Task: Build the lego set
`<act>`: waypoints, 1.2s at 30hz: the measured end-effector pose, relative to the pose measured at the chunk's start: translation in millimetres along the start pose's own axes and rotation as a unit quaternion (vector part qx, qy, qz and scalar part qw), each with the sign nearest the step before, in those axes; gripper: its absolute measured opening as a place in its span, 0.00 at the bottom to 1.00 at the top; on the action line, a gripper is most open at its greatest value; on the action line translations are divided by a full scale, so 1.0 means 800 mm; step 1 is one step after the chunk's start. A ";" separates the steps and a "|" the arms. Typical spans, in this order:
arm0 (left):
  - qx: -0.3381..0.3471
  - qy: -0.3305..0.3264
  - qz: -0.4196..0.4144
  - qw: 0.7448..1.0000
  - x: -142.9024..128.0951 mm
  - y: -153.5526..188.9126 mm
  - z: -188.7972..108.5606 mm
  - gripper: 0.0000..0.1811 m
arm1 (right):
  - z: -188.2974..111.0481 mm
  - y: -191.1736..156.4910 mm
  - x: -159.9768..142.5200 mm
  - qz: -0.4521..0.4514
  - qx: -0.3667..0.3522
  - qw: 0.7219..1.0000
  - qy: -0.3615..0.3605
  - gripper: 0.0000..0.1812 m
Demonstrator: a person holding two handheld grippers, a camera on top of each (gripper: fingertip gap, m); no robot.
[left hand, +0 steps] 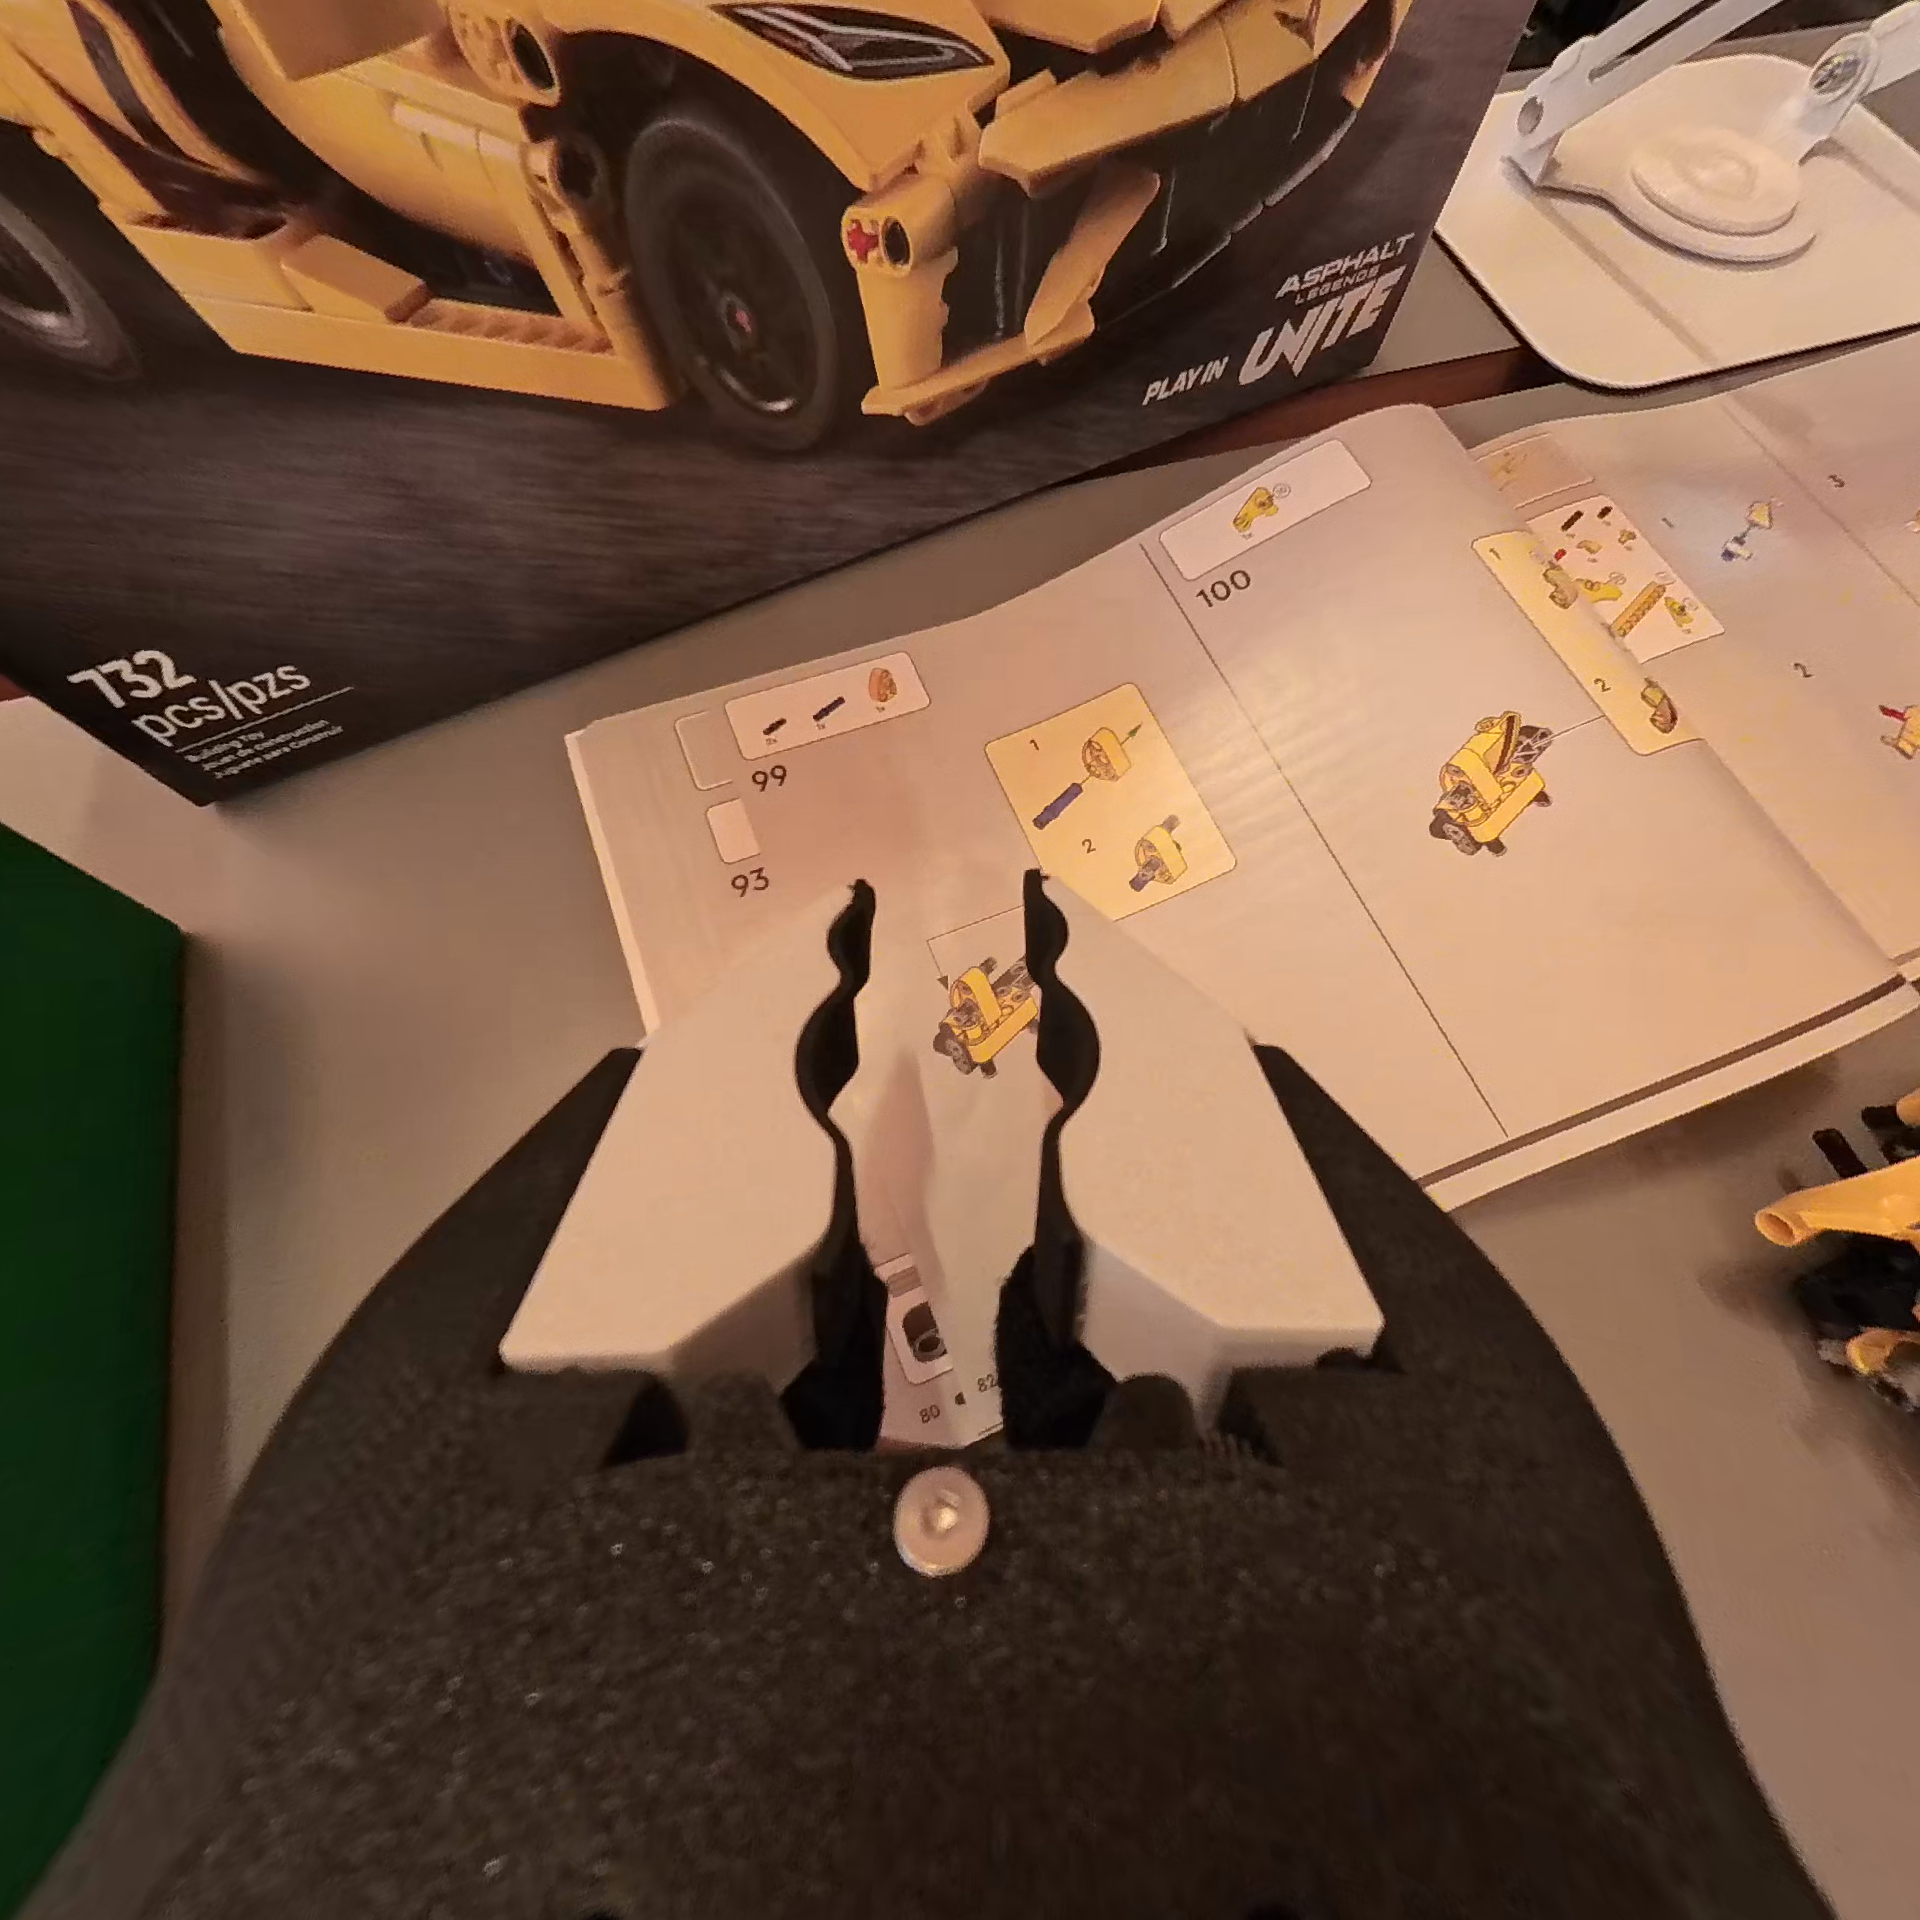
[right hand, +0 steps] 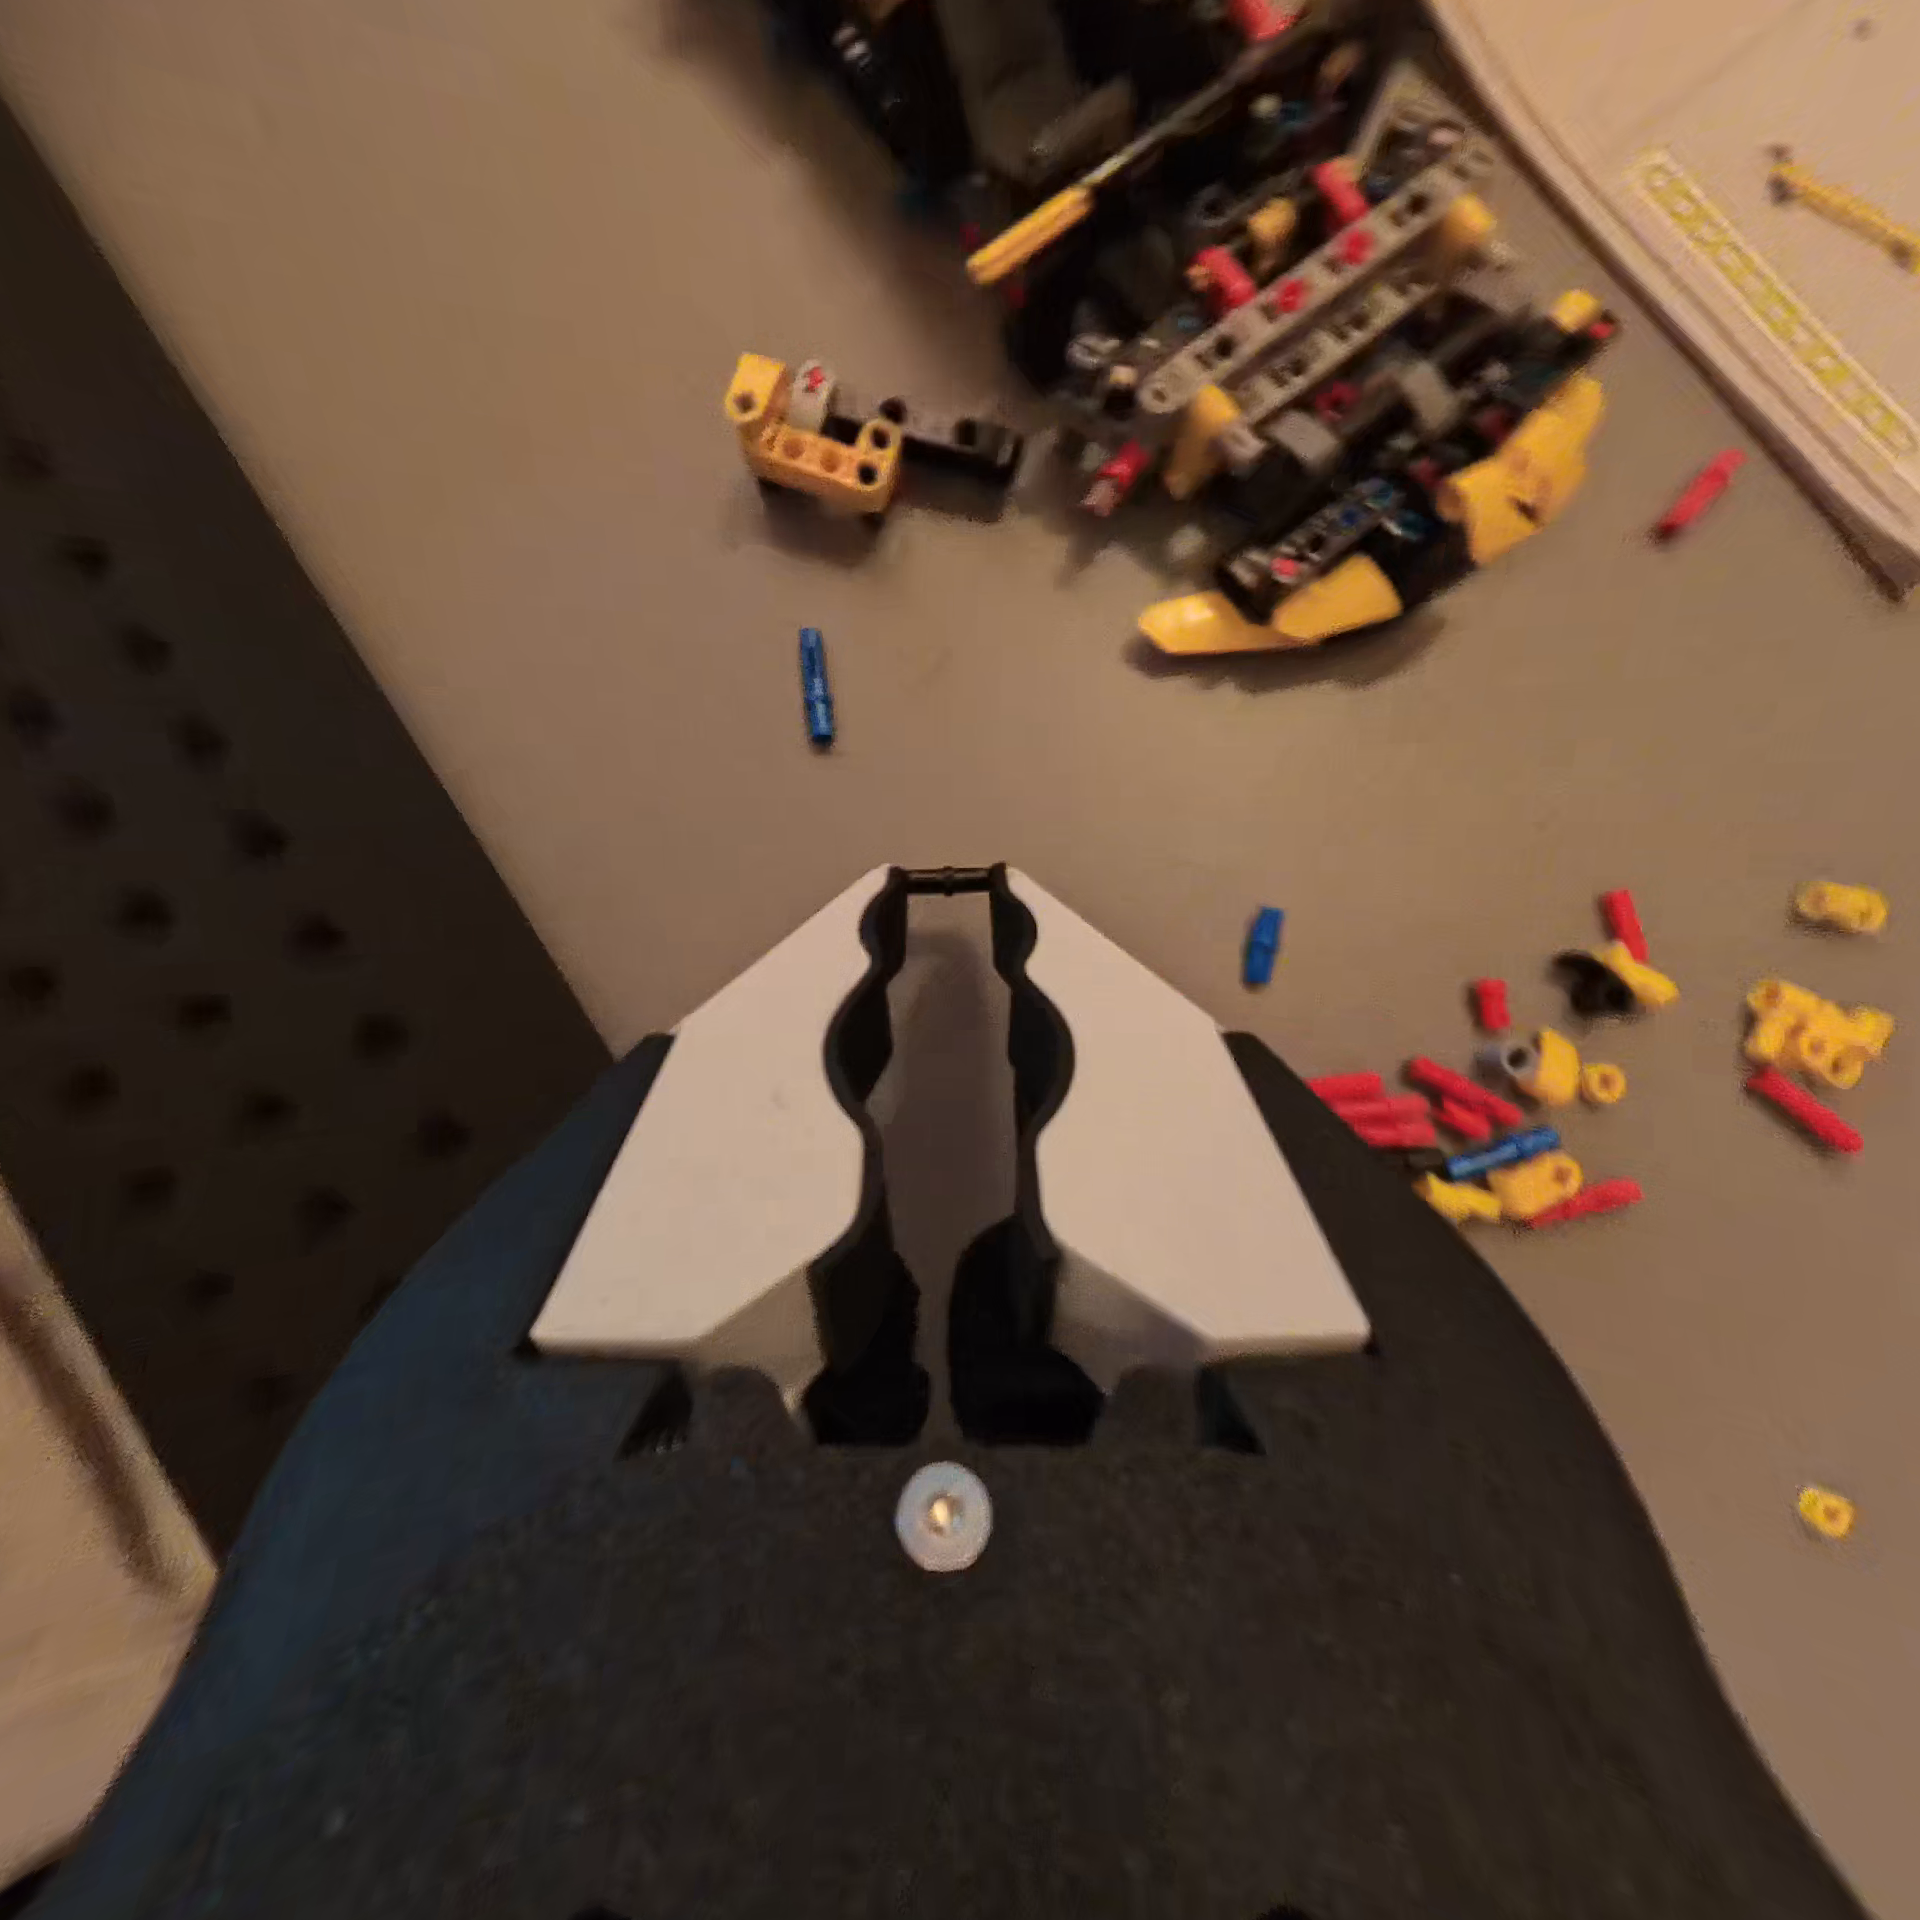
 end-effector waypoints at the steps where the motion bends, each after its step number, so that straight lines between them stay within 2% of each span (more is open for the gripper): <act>1: 0.000 0.000 0.000 1.000 0.000 0.000 0.000 0.16 | 0.009 -0.005 0.003 -0.019 -0.009 1.000 -0.007 0.08; 4: -0.001 -0.001 0.002 1.000 0.000 0.001 0.000 0.16 | 0.027 -0.011 0.007 -0.021 -0.001 0.999 0.025 0.08; 8: -0.004 -0.001 0.004 1.000 0.001 0.004 0.000 0.16 | 0.032 -0.011 0.001 -0.015 -0.018 1.000 0.016 0.09; 9: -0.004 -0.001 0.005 1.000 0.001 0.005 0.000 0.16 | 0.029 -0.012 0.000 -0.010 -0.020 1.000 0.018 0.13; 10: -0.004 -0.001 0.007 1.000 0.001 0.006 0.000 0.16 | 0.021 -0.014 -0.002 -0.003 -0.019 1.000 0.022 0.17; 12: -0.004 -0.003 0.009 1.000 0.000 0.007 0.001 0.16 | -0.008 -0.012 -0.015 0.014 -0.042 0.999 0.029 0.17; 15: -0.003 -0.005 0.011 1.000 -0.001 0.007 0.002 0.16 | -0.062 0.003 -0.061 0.062 -0.104 0.992 0.029 0.11; 17: -0.002 -0.006 0.013 1.000 -0.001 0.007 0.003 0.16 | -0.085 0.013 -0.092 0.096 -0.132 0.987 0.017 0.10; 19: -0.002 -0.007 0.014 1.000 -0.001 0.008 0.002 0.16 | -0.091 0.020 -0.111 0.113 -0.139 0.984 0.009 0.10; 22: -0.002 -0.004 0.016 1.000 0.000 0.009 0.001 0.16 | -0.083 0.026 -0.117 0.121 -0.129 0.984 0.011 0.11; 23: -0.001 -0.004 0.016 1.000 0.000 0.008 0.001 0.16 | -0.080 0.027 -0.117 0.117 -0.129 0.985 0.010 0.11; 25: 0.000 -0.004 0.014 1.000 -0.001 0.006 0.002 0.16 | -0.073 0.026 -0.116 0.106 -0.123 0.987 0.009 0.03; 28: -0.002 -0.004 0.005 1.000 -0.001 0.004 0.002 0.16 | -0.074 0.019 -0.106 0.082 -0.144 0.986 -0.018 0.03; 32: 0.003 0.000 0.005 1.000 0.001 0.002 0.000 0.16 | -0.057 -0.003 -0.053 0.074 -0.068 0.994 0.053 0.03; 36: 0.005 -0.006 0.006 1.000 -0.002 0.001 0.003 0.16 | -0.015 -0.012 -0.011 0.036 -0.048 0.997 0.058 0.03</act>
Point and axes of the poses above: each gripper's, where its closed fingertips meet, z out along the fingers, x out of its top, y = z × x across the jaws, the point moved 8 cm from there along -z, back along the fingers, and after that the axes turned 15 degrees about x, right-handed, at the moved point
